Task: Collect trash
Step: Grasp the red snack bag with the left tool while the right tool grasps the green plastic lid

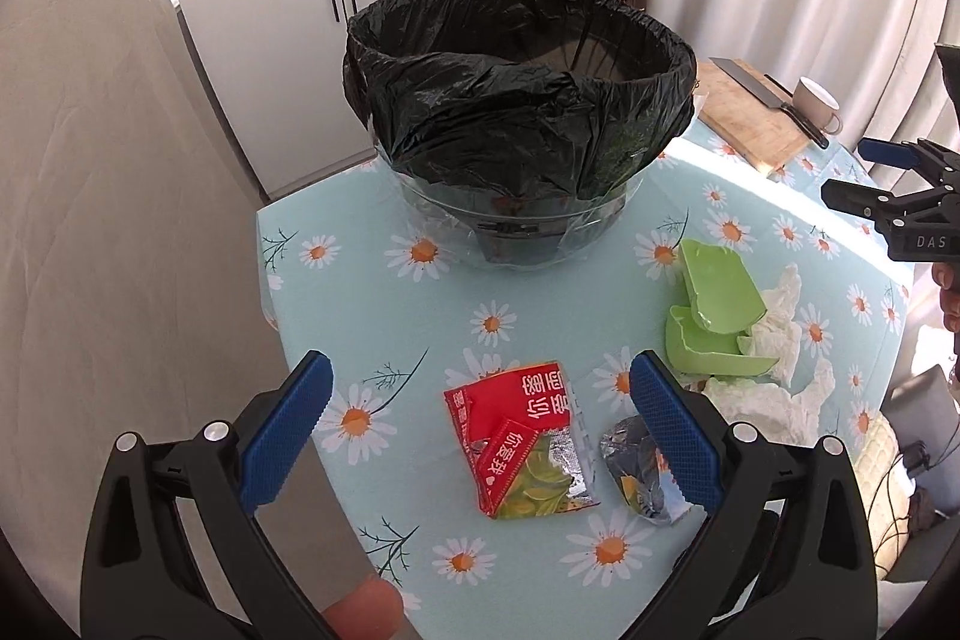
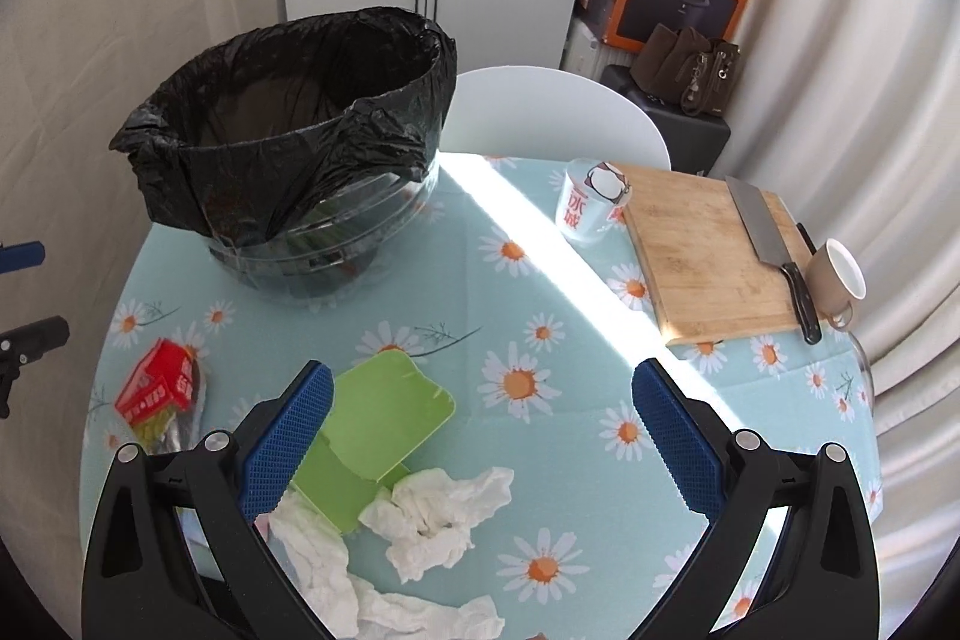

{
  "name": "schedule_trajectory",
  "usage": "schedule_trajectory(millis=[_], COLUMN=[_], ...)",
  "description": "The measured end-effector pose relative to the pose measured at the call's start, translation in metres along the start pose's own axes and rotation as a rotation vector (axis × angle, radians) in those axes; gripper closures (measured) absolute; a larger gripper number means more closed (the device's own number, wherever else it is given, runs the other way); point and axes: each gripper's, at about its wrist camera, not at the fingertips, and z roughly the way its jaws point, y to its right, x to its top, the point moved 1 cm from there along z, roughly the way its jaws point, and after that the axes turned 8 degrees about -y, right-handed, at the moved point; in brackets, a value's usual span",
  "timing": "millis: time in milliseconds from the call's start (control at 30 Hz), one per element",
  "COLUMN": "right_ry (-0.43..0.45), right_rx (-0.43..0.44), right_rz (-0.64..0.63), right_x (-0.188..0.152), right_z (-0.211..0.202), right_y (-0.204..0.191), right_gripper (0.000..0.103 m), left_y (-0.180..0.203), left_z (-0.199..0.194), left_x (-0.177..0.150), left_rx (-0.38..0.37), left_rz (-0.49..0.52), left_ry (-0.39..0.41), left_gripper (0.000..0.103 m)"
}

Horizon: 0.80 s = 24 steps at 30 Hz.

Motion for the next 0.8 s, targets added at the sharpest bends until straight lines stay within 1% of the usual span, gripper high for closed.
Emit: schedule_trajectory(millis=[133, 233, 367, 467, 633, 767, 800], right_ry=[-0.026, -0.049, -0.09, -0.126, -0.184, -0.238, -0.253], right_rx=[-0.021, -0.026, -0.017, 0.013, 0.061, 0.127, 0.133], right_rz=[0.025, 0.059, 0.109, 0.148, 0.19, 0.242, 0.254], right_x=[-0.009, -0.014, -0.017, -0.015, -0.005, 0.003, 0.004], right_z=[0.011, 0.022, 0.038, 0.051, 0.076, 0.101, 0.108], right_y=[-0.005, -0.008, -0.011, -0.013, -0.015, -0.015, -0.016], right_gripper=[0.008, 0.008, 0.008, 0.008, 0.008, 0.008, 0.008], left_y=[-0.002, -0.003, -0.002, -0.001, -0.001, 0.005, 0.007], left_z=[0.018, 0.034, 0.054, 0.068, 0.092, 0.104, 0.107], left_x=[-0.004, -0.007, -0.013, -0.017, -0.023, -0.027, -0.027], left_rx=[-0.016, -0.011, -0.021, -0.009, -0.019, -0.007, -0.007], left_rz=[0.035, 0.047, 0.072, 0.073, 0.048, 0.064, 0.07], left_ry=[-0.025, -0.046, -0.087, -0.117, -0.163, -0.157, -0.157], left_gripper=[0.006, 0.006, 0.006, 0.006, 0.006, 0.006, 0.006])
